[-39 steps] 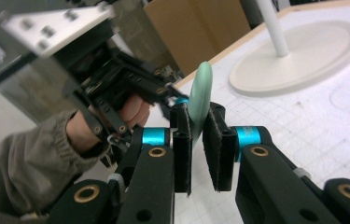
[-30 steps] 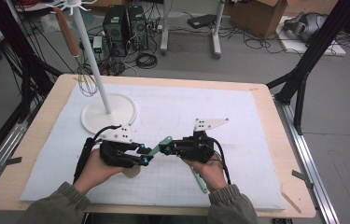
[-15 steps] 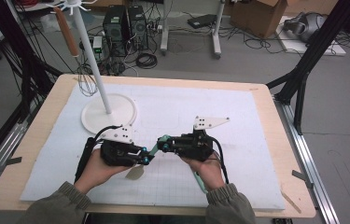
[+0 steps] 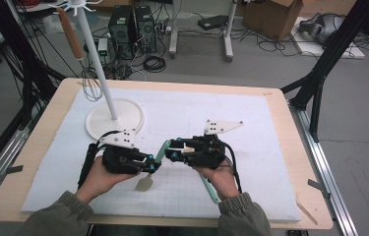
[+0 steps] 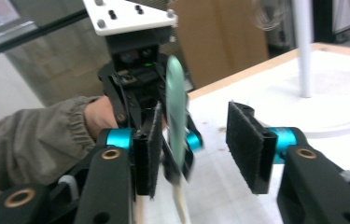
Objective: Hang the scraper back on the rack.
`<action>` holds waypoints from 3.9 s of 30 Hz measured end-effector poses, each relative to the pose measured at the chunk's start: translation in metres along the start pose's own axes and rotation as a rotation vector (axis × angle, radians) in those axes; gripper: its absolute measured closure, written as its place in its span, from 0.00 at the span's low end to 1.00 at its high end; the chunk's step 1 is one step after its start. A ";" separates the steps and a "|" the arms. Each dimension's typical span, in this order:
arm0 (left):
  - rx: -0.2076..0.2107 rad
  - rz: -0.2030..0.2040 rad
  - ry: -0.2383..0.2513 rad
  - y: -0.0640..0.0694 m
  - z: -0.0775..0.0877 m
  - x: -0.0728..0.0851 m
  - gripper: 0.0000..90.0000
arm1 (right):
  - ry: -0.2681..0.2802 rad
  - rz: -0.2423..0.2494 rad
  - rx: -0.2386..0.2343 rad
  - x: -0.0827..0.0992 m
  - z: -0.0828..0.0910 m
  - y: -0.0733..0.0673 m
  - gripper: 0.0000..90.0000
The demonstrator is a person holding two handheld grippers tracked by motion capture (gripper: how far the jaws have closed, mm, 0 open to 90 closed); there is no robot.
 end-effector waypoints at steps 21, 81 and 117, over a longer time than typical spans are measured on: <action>-0.117 0.010 0.157 -0.022 0.054 -0.003 0.93 | -0.065 0.056 0.312 0.042 0.061 0.021 0.36; -0.315 0.015 0.333 -0.089 0.172 -0.077 0.93 | -0.076 0.060 0.442 0.059 0.091 0.036 0.31; -0.348 0.101 0.392 -0.138 0.196 -0.103 0.93 | -0.078 0.054 0.428 0.059 0.090 0.038 0.31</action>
Point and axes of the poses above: each handheld gripper's, and its own axes: z roughly backward along the jaws, x roughly out of its underside, y roughly to its right, the point moved 4 cm from there along -z, roughly forward along the jaws, and after that the axes turned 7 degrees about -z, right-handed, at the moved point
